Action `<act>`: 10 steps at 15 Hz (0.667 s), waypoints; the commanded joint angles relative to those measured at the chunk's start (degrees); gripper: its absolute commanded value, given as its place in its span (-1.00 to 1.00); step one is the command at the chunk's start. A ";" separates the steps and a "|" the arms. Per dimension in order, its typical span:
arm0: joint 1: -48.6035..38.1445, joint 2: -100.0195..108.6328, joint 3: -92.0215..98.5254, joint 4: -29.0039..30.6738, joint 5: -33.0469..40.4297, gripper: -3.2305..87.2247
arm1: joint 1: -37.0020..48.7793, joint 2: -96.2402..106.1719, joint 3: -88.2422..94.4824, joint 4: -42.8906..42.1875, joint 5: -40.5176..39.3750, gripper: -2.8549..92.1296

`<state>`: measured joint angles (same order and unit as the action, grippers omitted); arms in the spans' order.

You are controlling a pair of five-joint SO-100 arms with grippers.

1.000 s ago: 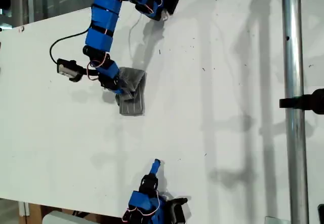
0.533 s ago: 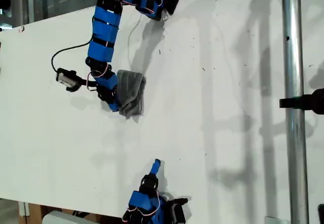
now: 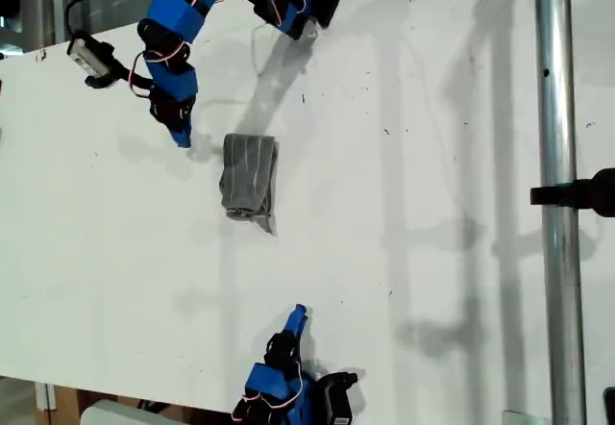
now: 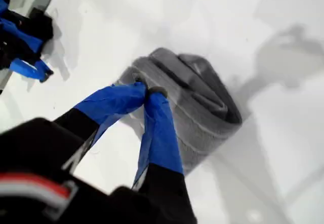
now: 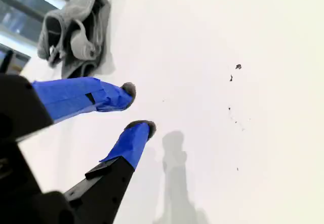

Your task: Grasp corners of a towel and fold twice.

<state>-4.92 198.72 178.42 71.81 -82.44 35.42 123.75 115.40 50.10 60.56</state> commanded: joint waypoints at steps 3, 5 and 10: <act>2.64 0.35 0.26 2.11 -0.97 -0.70 | -0.62 57.92 39.55 19.42 8.35 -0.95; 2.81 0.26 0.26 2.11 6.86 -0.70 | -1.41 64.34 42.45 30.23 13.27 -0.95; 2.81 0.26 0.26 2.02 27.77 -0.70 | -13.54 64.42 50.36 32.78 31.38 -0.69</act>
<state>-2.20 198.72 178.42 73.65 -55.81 26.19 188.35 166.20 82.18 89.82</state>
